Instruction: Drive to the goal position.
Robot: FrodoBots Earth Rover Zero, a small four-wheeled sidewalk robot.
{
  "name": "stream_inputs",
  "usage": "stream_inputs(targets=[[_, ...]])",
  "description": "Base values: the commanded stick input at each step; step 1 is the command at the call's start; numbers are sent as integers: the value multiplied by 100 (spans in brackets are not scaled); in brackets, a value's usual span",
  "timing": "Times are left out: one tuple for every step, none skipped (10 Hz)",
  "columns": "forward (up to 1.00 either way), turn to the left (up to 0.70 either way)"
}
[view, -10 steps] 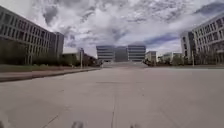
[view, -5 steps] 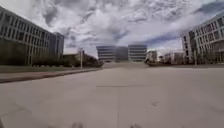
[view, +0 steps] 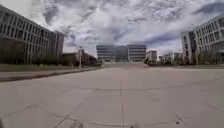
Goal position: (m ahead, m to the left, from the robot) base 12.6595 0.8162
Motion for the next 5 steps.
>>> stream_inputs(targets=[[100, 0], [100, 0], [100, 0], [100, 0], [100, 0]])
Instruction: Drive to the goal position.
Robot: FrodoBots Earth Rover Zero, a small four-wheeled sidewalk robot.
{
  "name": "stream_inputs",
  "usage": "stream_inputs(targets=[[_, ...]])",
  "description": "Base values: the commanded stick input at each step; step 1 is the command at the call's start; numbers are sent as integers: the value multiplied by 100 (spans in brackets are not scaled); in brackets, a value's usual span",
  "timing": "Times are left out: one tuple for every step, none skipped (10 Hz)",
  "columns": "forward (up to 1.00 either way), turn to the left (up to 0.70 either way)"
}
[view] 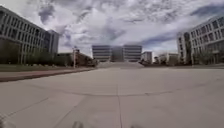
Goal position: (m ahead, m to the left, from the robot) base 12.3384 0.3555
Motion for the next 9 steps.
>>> stream_inputs(targets=[[100, 0], [100, 0], [100, 0], [100, 0], [100, 0], [100, 0], [100, 0], [100, 0], [100, -16]])
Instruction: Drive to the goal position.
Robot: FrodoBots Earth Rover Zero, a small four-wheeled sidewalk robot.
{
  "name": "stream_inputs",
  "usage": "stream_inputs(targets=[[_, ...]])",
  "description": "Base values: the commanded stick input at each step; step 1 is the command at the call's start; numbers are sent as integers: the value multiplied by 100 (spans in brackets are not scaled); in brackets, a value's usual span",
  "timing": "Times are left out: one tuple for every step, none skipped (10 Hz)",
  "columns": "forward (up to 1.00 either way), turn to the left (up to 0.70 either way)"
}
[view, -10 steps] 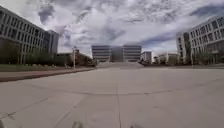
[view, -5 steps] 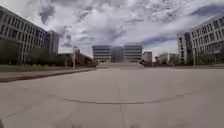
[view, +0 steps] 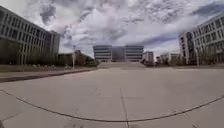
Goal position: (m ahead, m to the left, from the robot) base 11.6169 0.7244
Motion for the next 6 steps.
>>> stream_inputs(targets=[[100, -40], [100, -40], [100, -19], [100, 0], [100, 0], [100, 0]])
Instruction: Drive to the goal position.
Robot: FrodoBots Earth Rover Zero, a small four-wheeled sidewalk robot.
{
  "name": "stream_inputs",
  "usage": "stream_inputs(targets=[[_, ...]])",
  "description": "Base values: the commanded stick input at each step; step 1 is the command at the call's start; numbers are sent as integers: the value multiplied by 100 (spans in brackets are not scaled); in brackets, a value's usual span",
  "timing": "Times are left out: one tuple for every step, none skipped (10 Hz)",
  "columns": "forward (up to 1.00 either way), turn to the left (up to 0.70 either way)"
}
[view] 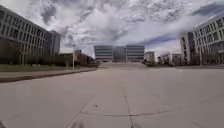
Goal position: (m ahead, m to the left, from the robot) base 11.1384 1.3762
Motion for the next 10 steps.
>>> stream_inputs(targets=[[100, 0], [100, 0], [100, 0], [100, 0], [100, 0], [100, 0], [100, 0], [100, 0], [100, 0], [100, 0]])
